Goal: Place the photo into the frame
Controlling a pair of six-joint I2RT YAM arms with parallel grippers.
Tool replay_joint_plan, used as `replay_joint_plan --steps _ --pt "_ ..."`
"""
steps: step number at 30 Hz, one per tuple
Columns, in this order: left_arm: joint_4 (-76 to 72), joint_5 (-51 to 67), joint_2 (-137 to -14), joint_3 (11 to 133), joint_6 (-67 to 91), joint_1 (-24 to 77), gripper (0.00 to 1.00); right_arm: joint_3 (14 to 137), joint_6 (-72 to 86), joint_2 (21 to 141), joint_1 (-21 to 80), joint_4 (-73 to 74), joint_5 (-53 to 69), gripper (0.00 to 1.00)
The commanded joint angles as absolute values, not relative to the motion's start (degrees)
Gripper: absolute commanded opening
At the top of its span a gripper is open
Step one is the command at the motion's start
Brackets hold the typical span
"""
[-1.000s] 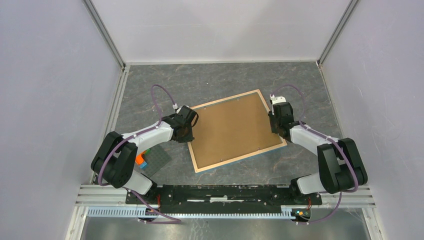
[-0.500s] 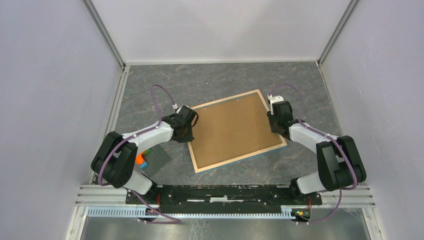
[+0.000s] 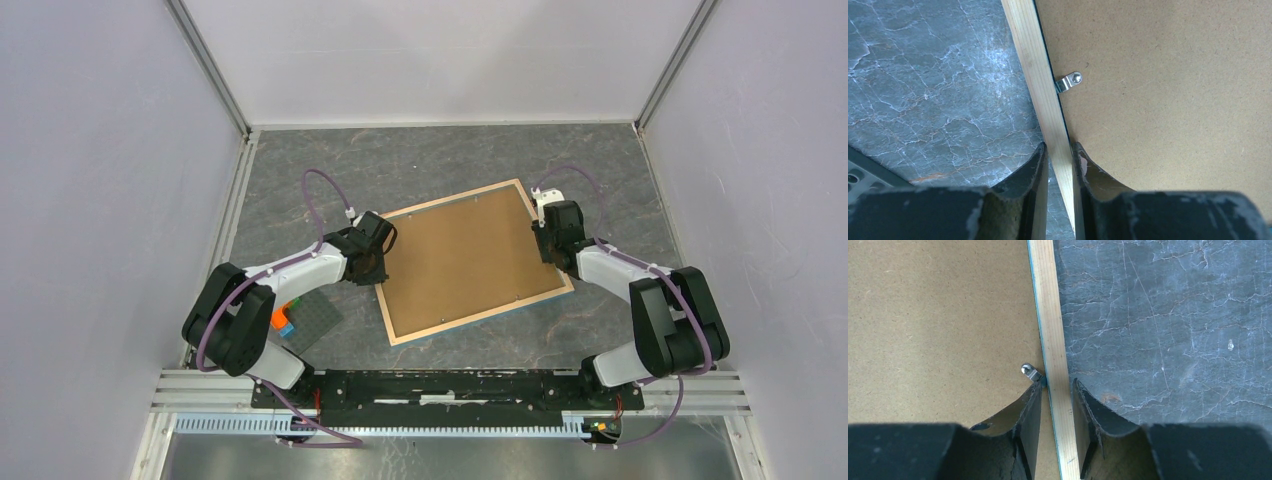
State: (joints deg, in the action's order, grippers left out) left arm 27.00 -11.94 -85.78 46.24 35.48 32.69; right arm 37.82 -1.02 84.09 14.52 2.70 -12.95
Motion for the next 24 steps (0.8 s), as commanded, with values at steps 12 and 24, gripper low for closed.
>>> replay_joint_plan --steps 12,24 --pt "29.44 -13.61 -88.27 45.23 31.64 32.54 0.02 36.29 -1.49 84.52 14.41 1.42 -9.17 0.38" --pt "29.44 -13.5 -88.25 45.21 31.6 32.53 0.02 36.21 -0.92 85.3 14.41 0.9 -7.87 0.37"
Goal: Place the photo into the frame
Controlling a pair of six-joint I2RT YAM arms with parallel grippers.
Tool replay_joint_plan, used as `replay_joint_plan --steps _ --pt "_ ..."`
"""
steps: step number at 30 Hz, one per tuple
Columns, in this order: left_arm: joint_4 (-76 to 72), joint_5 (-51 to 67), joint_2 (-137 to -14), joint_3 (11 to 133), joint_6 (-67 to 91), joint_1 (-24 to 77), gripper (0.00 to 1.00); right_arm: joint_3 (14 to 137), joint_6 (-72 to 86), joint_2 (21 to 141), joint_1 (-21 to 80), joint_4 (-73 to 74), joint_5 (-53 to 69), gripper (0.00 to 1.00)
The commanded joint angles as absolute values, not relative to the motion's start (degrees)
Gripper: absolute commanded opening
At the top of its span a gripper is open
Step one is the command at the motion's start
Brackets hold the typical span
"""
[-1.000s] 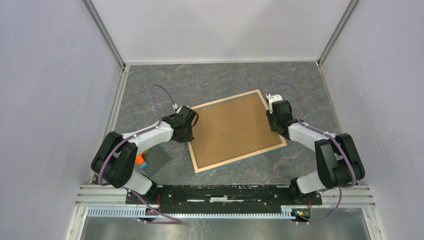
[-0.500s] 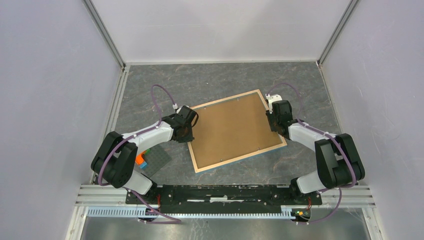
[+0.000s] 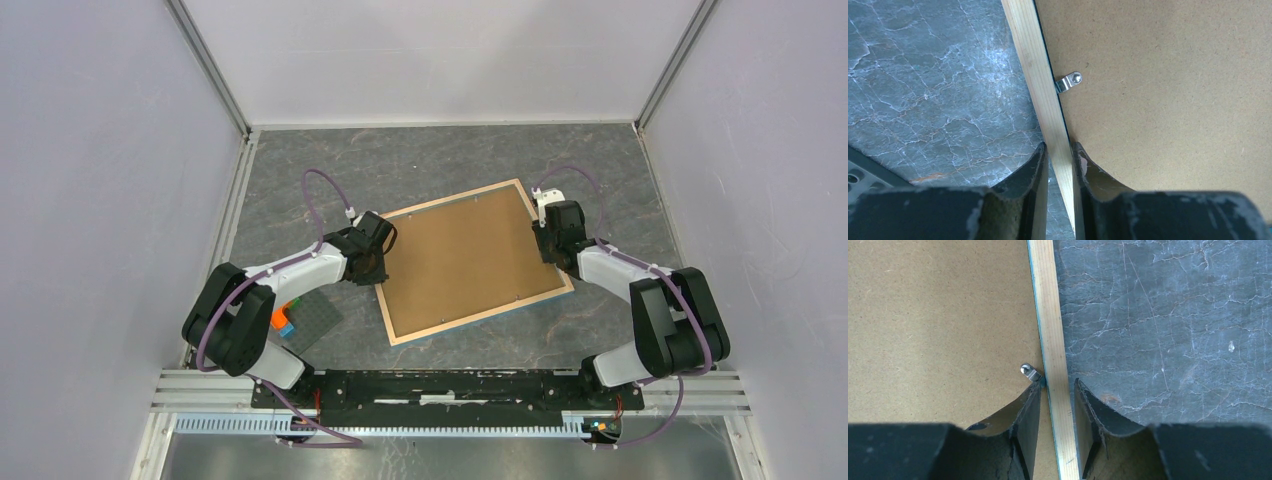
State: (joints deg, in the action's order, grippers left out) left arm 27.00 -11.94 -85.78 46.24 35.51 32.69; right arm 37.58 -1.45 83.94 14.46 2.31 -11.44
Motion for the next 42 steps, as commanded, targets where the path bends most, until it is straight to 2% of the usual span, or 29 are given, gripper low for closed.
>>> replay_joint_plan --steps 1,21,26,29,33,35,39,42 --pt "29.44 -13.51 -88.3 45.26 31.5 32.52 0.02 36.13 -0.83 85.27 14.37 0.81 -7.7 0.37" --pt "29.44 -13.46 -88.23 45.18 31.64 32.52 0.02 35.87 3.58 86.69 13.24 -1.58 -6.78 0.38" --pt "29.36 -13.45 -88.17 45.15 31.61 32.48 0.02 37.64 1.97 89.91 13.22 -0.12 -8.51 0.25" --pt "29.33 -13.45 -88.18 45.11 31.62 32.52 0.02 37.27 1.38 90.08 13.33 -0.89 -7.0 0.18" --pt "29.31 -13.43 -88.03 45.02 31.63 32.5 0.02 38.12 1.61 91.32 13.35 -1.85 -5.65 0.04" --pt "29.31 -13.38 -87.97 45.05 31.64 32.52 0.02 38.17 1.86 91.7 13.31 -2.03 -4.18 0.01" --pt "29.35 -13.4 -87.89 44.93 31.63 32.51 0.02 37.94 2.26 90.69 13.34 -0.91 -5.3 0.01" --pt "29.35 -13.35 -87.91 45.01 31.54 32.5 0.02 38.89 3.47 87.72 13.31 3.13 -7.05 0.14"
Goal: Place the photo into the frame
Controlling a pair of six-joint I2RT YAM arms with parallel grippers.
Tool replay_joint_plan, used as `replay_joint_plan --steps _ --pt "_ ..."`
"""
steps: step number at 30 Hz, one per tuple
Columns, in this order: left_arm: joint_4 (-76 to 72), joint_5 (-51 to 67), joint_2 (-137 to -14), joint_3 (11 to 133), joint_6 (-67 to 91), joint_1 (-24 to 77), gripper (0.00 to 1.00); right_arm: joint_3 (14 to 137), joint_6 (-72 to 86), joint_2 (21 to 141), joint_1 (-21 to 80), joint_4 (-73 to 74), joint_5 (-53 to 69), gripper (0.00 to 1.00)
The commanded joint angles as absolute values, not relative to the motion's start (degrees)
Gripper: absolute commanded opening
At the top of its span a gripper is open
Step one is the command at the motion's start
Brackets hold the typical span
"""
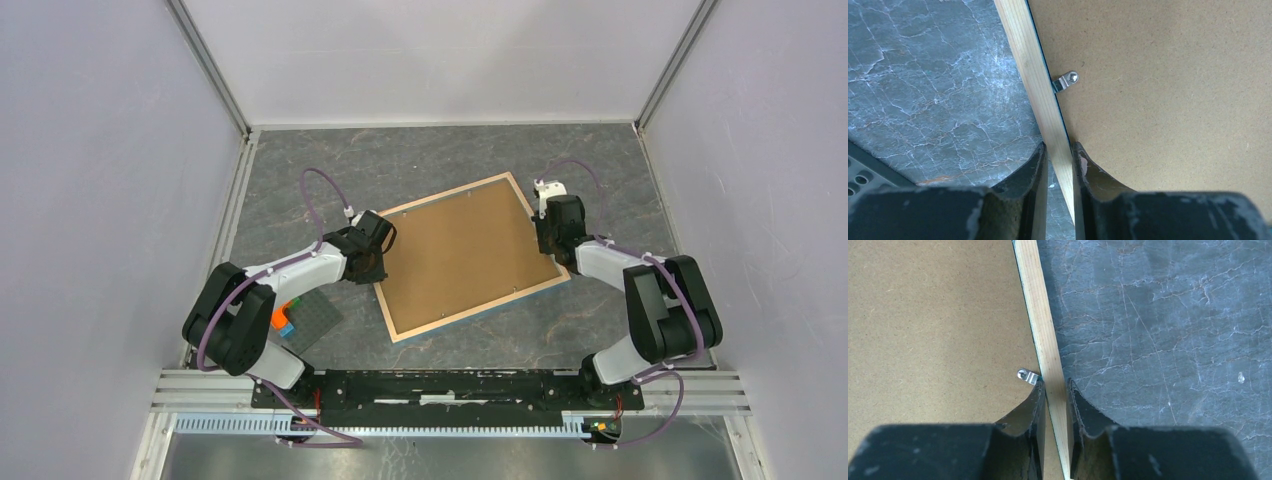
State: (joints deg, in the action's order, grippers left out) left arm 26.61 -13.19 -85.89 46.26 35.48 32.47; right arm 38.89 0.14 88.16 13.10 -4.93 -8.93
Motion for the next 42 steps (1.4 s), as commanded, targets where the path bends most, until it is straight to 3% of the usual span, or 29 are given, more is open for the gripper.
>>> replay_joint_plan --steps 1,4,7,10,14,16,18,22,27,33,42 --pt "29.28 -13.32 -87.9 45.03 31.52 32.53 0.02 39.24 4.27 86.17 13.36 4.37 -7.55 0.24" --pt "29.53 -13.2 -87.81 45.09 31.44 32.57 0.02 41.15 6.54 81.54 13.3 9.46 -9.52 0.43" --pt "29.86 -13.02 -86.93 45.32 31.78 32.43 0.06 42.44 8.94 77.01 13.34 14.28 -12.97 0.53" --pt "30.47 -11.99 -85.05 45.9 32.47 32.43 0.26 42.12 12.61 72.73 13.25 17.74 -15.36 0.58" --pt "32.13 -11.09 -80.06 46.84 33.38 32.43 0.5 40.04 22.7 68.41 13.23 22.06 -19.33 0.59" --pt "32.68 -10.74 -76.47 47.15 33.49 32.43 0.67 39.55 31.55 67.51 13.24 26.0 -22.06 0.59" --pt "32.7 -9.59 -72.61 47.35 33.44 32.48 0.81 39.41 37.67 67.28 13.25 29.19 -20.68 0.57" --pt "28.16 -2.04 -65.49 46.79 32.18 32.59 1.0 33.52 47.03 66.67 13.24 24.25 -10.58 0.53" --pt "19.61 7.2 -63.83 45.69 30.2 37.37 1.0 27.15 55.15 68.37 13.19 17.06 -5.45 0.49" --pt "18.78 -1.89 -70.01 50.6 26.24 54.08 0.97 25.92 57.8 70.42 13.34 19.16 -3.5 0.44" --pt "21.14 -9.95 -81.85 61.0 19.82 66.17 0.97 33.03 48.38 61.88 13.49 29.54 -16.68 0.56"
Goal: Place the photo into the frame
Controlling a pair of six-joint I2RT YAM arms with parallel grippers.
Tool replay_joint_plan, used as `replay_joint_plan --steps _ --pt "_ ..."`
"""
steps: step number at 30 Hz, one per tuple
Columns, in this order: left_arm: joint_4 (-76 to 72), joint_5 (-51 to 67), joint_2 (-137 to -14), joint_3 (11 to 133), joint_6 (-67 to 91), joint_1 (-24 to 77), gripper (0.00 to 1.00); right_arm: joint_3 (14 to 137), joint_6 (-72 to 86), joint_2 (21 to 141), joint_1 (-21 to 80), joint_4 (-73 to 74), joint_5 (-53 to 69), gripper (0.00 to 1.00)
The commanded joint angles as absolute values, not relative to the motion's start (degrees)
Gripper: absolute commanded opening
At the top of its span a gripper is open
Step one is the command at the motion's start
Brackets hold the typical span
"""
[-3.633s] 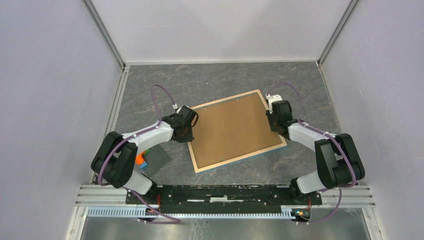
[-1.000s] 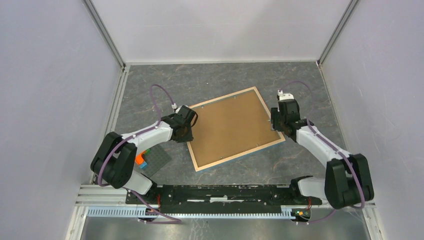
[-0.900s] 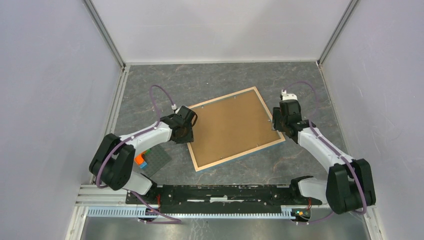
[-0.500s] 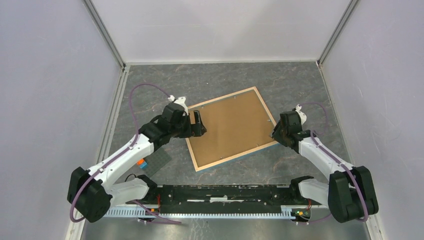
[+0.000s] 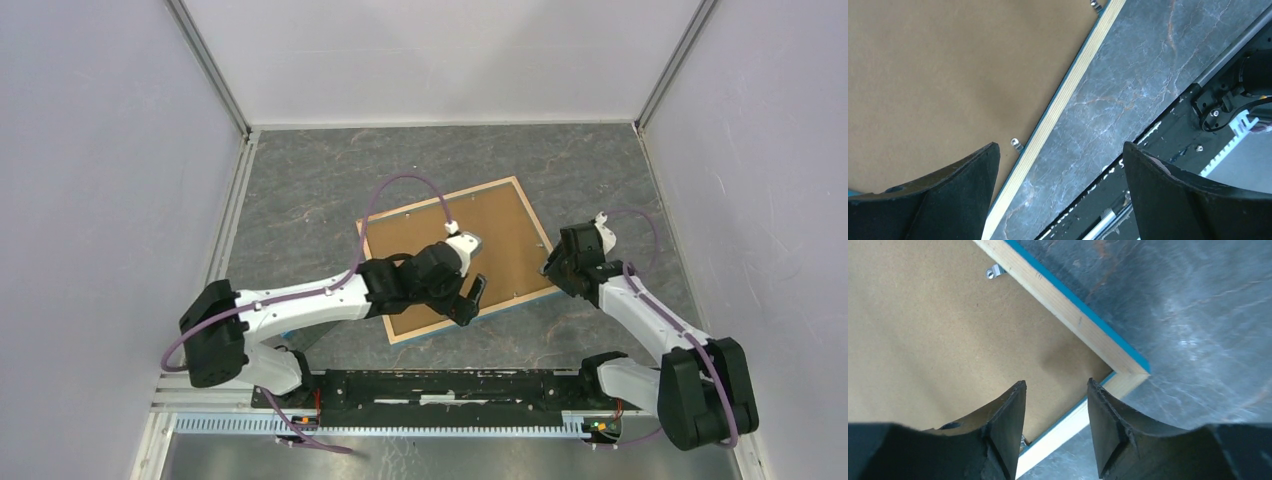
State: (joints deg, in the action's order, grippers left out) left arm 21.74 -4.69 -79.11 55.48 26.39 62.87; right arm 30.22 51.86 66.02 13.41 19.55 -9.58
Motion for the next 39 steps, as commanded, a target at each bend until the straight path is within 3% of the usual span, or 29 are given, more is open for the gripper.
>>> replay_joint_plan --steps 1,11,14,18,26,39 --pt "21.46 -10.76 -82.86 62.03 18.74 67.27 0.97 32.16 48.9 60.9 13.53 30.18 -16.84 0.57" --pt "26.32 -15.04 -91.7 70.97 12.99 73.98 0.98 25.77 56.99 60.81 13.38 28.56 -10.81 0.52" --pt "28.58 -17.71 -95.18 73.37 12.2 76.03 0.98 25.43 58.57 62.33 13.39 27.16 -9.77 0.46" --pt "31.87 -23.2 -100.75 76.89 11.78 78.42 0.98 26.15 60.28 63.06 13.44 26.37 -7.2 0.35" --pt "37.59 -33.8 -111.24 83.43 9.46 81.45 0.99 32.99 61.31 61.91 13.42 32.58 -3.95 0.0" --pt "41.5 -50.54 -119.28 86.14 4.84 87.36 0.97 39.72 64.45 58.33 13.43 37.65 2.46 0.0"
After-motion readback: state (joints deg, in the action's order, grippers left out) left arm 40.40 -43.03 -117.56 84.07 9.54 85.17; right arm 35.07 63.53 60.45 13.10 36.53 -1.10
